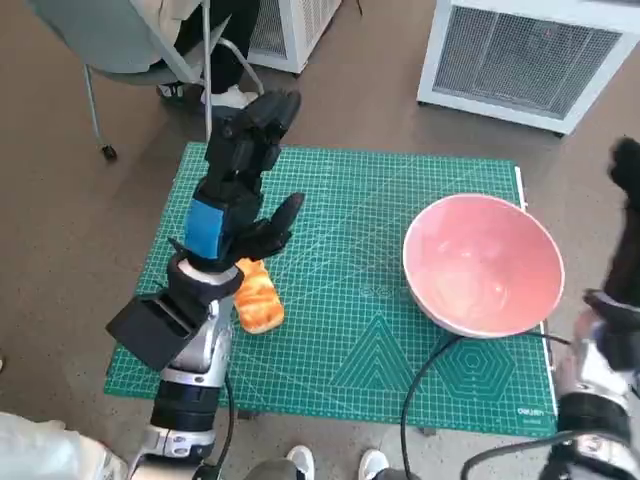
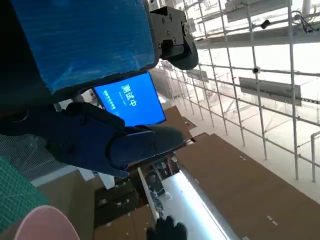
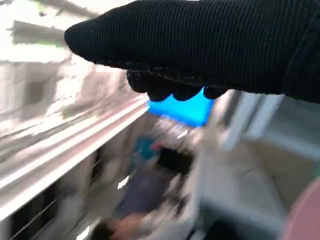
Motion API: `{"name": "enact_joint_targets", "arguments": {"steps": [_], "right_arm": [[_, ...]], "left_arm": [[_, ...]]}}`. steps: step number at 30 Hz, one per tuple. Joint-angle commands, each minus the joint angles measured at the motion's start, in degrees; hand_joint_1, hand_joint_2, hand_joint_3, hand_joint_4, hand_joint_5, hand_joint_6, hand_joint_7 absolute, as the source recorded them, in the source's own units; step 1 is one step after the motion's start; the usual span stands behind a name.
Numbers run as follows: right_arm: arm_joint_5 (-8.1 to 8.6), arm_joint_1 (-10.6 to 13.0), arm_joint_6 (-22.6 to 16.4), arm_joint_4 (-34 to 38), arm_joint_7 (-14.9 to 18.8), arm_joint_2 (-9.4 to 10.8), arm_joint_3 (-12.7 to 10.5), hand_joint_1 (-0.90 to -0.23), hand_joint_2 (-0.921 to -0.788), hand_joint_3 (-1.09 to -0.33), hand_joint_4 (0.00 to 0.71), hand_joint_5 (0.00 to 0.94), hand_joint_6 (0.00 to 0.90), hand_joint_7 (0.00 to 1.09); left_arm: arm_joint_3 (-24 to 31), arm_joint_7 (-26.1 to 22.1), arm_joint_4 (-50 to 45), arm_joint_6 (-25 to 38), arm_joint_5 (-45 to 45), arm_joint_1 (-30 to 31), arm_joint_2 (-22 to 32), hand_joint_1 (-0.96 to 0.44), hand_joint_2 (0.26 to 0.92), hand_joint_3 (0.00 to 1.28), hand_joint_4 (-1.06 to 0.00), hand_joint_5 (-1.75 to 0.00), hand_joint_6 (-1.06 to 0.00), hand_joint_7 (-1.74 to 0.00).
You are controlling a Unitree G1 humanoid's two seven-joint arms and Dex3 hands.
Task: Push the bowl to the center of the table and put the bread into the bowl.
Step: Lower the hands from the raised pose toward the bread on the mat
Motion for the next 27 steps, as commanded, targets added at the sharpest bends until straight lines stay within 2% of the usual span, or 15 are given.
{"name": "enact_joint_targets", "arguments": {"steps": [1, 5, 9, 20, 27], "right_arm": [[1.04, 0.54, 2.33, 6.46, -1.01, -0.63, -0.95, -0.587, -0.921, -0.810, 0.325, 0.003, 0.267, 0.13], [2.36, 0.46, 4.72, 9.80, -0.32, -0.39, -1.62, -0.592, -0.921, -0.808, 0.319, 0.000, 0.273, 0.13], [3.98, 0.41, 7.38, 12.15, 1.04, 0.81, -2.30, -0.587, -0.921, -0.808, 0.314, 0.000, 0.280, 0.13], [4.98, -0.36, 14.74, 15.17, 2.61, 4.76, -2.25, -0.526, -0.921, -0.833, 0.280, 0.000, 0.265, 0.10], [5.60, -1.58, 18.71, 15.79, 3.85, 7.39, -2.73, -0.552, -0.921, -0.810, 0.266, 0.002, 0.265, 0.10]], "left_arm": [[0.01, -0.25, -0.97, 0.49, -0.32, 0.78, 0.22, -0.33, 0.915, 0.49, -0.13, -0.26, 0.00, -0.71], [0.06, -0.35, -1.13, 0.70, -0.45, 0.89, 0.30, -0.34, 0.915, 0.48, -0.13, -0.27, 0.00, -0.71], [0.15, -0.41, -1.18, 0.80, -0.47, 0.94, 0.37, -0.34, 0.916, 0.48, -0.12, -0.27, 0.00, -0.71], [0.34, -0.59, -1.47, 1.08, -0.32, 0.97, 0.88, -0.33, 0.917, 0.48, -0.12, -0.29, 0.00, -0.71], [0.75, -1.19, -1.56, 1.33, -0.88, 1.21, 1.31, -0.34, 0.918, 0.47, -0.11, -0.29, 0.00, -0.71]]}}
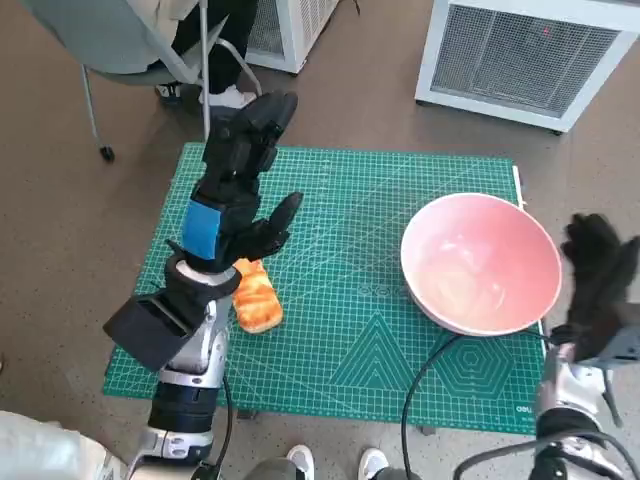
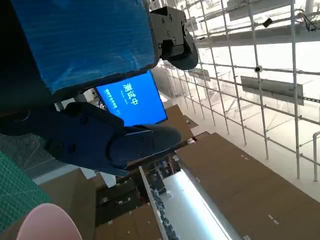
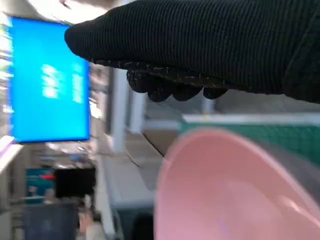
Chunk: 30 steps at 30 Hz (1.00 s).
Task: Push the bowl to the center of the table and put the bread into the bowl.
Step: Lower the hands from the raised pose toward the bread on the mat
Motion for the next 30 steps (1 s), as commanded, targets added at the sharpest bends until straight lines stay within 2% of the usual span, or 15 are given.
{"name": "enact_joint_targets", "arguments": {"steps": [1, 12, 30], "right_arm": [[1.02, -0.83, 3.59, 1.28, 0.79, 2.22, -0.31, -0.548, -0.921, -0.808, 0.269, 0.004, 0.268, 0.10], [1.44, -3.45, 7.81, 2.00, 2.79, 4.56, -0.84, -0.564, -0.921, -0.784, 0.293, 0.011, 0.286, 0.10], [0.38, -8.22, 11.13, 2.26, 1.20, 7.65, 0.43, -0.527, -0.921, -0.801, 0.285, 0.003, 0.294, 0.09]], "left_arm": [[0.42, -0.49, -0.93, 0.60, -0.70, 0.99, 0.80, -0.34, 0.919, 0.47, -0.11, -0.30, 0.00, -0.71], [1.01, -0.76, -1.85, 0.37, -1.02, 2.10, 1.53, -0.33, 0.921, 0.45, -0.11, -0.30, 0.00, -0.71], [2.67, 0.68, -0.85, -1.85, 0.59, 3.36, 2.51, -0.33, 0.921, 0.43, -0.16, -0.23, 0.00, -0.70]]}}
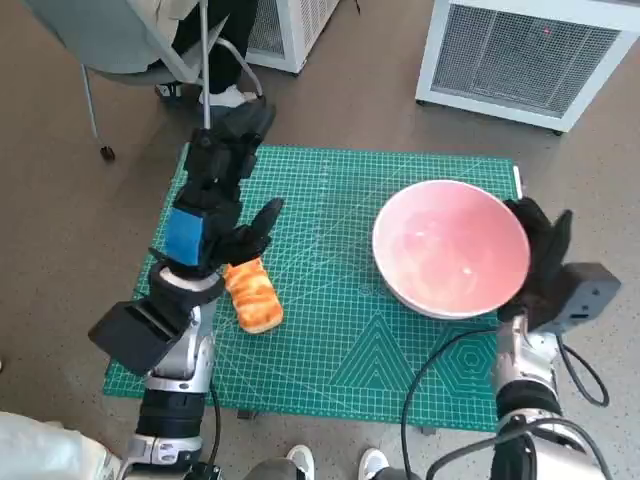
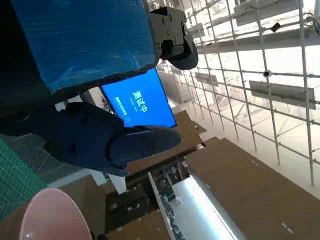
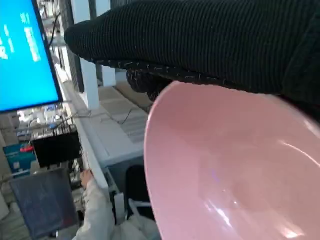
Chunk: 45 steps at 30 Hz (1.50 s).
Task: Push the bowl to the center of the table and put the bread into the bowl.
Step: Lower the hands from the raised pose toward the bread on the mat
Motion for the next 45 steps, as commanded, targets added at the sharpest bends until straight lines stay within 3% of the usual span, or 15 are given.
{"name": "enact_joint_targets", "arguments": {"steps": [1, 12, 20, 30, 39, 45], "right_arm": [[-0.11, -1.05, 1.93, 1.00, -0.86, 1.51, 0.22, -0.526, -0.921, -0.801, 0.285, 0.003, 0.295, 0.09], [-0.74, -4.04, 3.39, 1.08, -1.48, 4.41, 1.10, -0.532, -0.921, -0.790, 0.304, 0.009, 0.311, 0.10], [-3.11, -5.59, 4.04, 1.19, -2.36, 5.71, 3.55, -0.540, -0.921, -0.797, 0.310, 0.009, 0.309, 0.10], [-4.59, -7.38, 5.60, 1.28, -3.16, 6.59, 5.43, -0.545, -0.921, -0.810, 0.303, 0.003, 0.304, 0.10], [-6.17, -8.00, 5.91, 1.18, -4.16, 4.96, 7.23, -0.540, -0.921, -0.813, 0.306, 0.004, 0.299, 0.11], [-6.94, -8.46, 3.43, 0.40, -5.24, 2.32, 7.62, -0.555, -0.921, -0.779, 0.311, 0.005, 0.303, 0.12]], "left_arm": [[0.54, 0.61, -0.17, -1.20, 0.63, 0.90, 0.60, -0.33, 0.921, 0.43, -0.16, -0.22, 0.00, -0.70], [1.17, 1.73, 0.72, -2.13, 1.48, 1.22, 0.99, -0.34, 0.921, 0.43, -0.22, -0.13, -0.01, -0.68], [1.53, 2.37, 0.90, -2.59, 1.44, 1.59, 1.42, -0.34, 0.921, 0.42, -0.23, -0.11, -0.02, -0.67], [1.82, 3.11, 1.54, -2.84, 1.54, 1.39, 1.80, -0.34, 0.921, 0.42, -0.24, -0.10, -0.03, -0.65], [2.34, 3.87, 2.29, -3.83, 3.72, 1.49, 3.39, -0.35, 0.921, 0.42, -0.26, -0.08, -0.05, -0.64], [3.07, 3.32, 4.15, -5.75, 9.60, 1.67, 9.91, -0.36, 0.921, 0.41, -0.27, -0.08, -0.06, -0.63]]}}
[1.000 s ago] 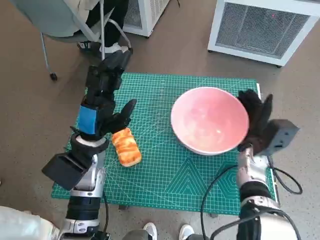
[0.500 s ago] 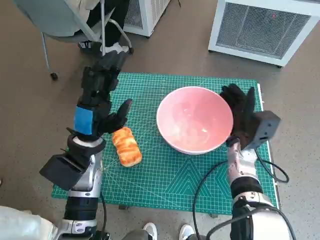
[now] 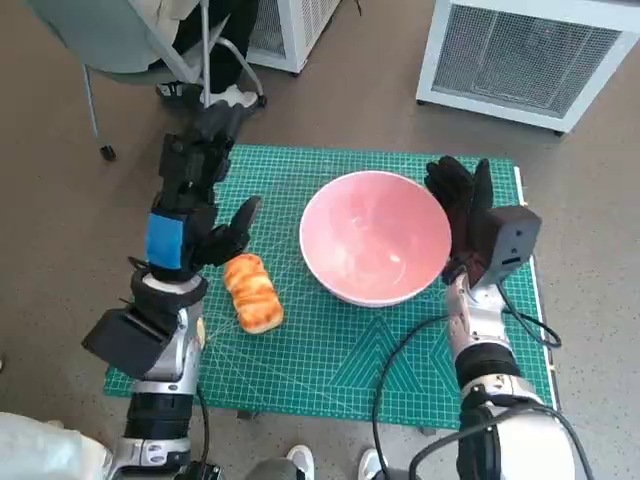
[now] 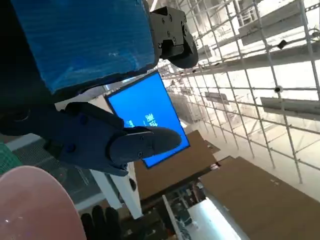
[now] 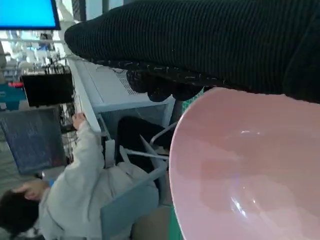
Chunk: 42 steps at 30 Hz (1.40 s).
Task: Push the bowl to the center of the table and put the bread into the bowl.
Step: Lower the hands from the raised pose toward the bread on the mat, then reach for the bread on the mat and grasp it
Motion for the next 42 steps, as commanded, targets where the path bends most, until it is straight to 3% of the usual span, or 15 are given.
{"name": "enact_joint_targets", "arguments": {"steps": [1, 9, 14, 16, 19, 23, 28, 42], "right_arm": [[-0.81, 0.07, -2.02, -0.24, -1.03, -2.73, 0.21, -0.557, -0.921, -0.776, 0.311, 0.005, 0.304, 0.12], [-1.38, 0.35, -14.27, -3.81, 2.24, -5.87, 1.69, -0.587, -0.921, -0.753, 0.313, 0.003, 0.297, 0.12], [-0.50, 1.37, -23.09, -6.83, 6.18, -6.94, 2.15, -0.594, -0.921, -0.790, 0.314, 0.003, 0.292, 0.11], [1.03, 1.89, -26.48, -8.62, 9.00, -6.91, 1.96, -0.592, -0.921, -0.800, 0.316, 0.003, 0.293, 0.11], [4.63, 2.54, -29.32, -11.07, 14.28, -6.53, 1.41, -0.590, -0.921, -0.802, 0.325, 0.007, 0.294, 0.11], [10.75, 3.63, -29.94, -15.45, 22.16, -5.51, 1.09, -0.591, -0.921, -0.790, 0.332, 0.008, 0.294, 0.11], [15.29, 5.26, -28.95, -20.66, 27.61, -4.75, 1.31, -0.602, -0.921, -0.779, 0.333, 0.006, 0.299, 0.10], [16.47, 7.70, -28.33, -24.80, 30.48, -4.50, 2.07, -0.597, -0.921, -0.766, 0.342, 0.006, 0.309, 0.10]], "left_arm": [[0.95, -0.45, 1.79, -1.96, 5.69, 0.65, 6.98, -0.36, 0.921, 0.41, -0.27, -0.08, -0.06, -0.63], [-0.94, -6.69, 3.26, -1.69, 12.79, 0.05, 20.93, -0.37, 0.921, 0.34, -0.34, -0.08, -0.10, -0.63], [-3.28, -13.70, 3.50, 0.28, 11.70, -0.48, 26.34, -0.31, 0.921, 0.18, -0.40, -0.05, -0.23, -0.52], [-4.57, -16.65, 3.67, 0.53, 11.52, -0.81, 28.14, -0.29, 0.914, 0.13, -0.42, -0.03, -0.27, -0.46], [-6.14, -19.77, 3.97, 0.05, 11.74, -1.25, 29.99, -0.25, 0.882, 0.05, -0.44, -0.02, -0.34, -0.37], [-8.32, -23.55, 5.07, -0.61, 12.03, -2.60, 31.75, -0.16, 0.814, 0.01, -0.45, -0.01, -0.42, -0.28], [-10.97, -26.65, 6.78, -1.83, 13.06, -4.77, 32.57, -0.11, 0.768, 0.00, -0.46, 0.00, -0.48, -0.18], [-19.23, -29.29, 17.37, -7.89, 19.49, -12.09, 30.94, -0.17, 0.753, 0.00, -0.42, 0.00, -0.52, -0.06]]}}
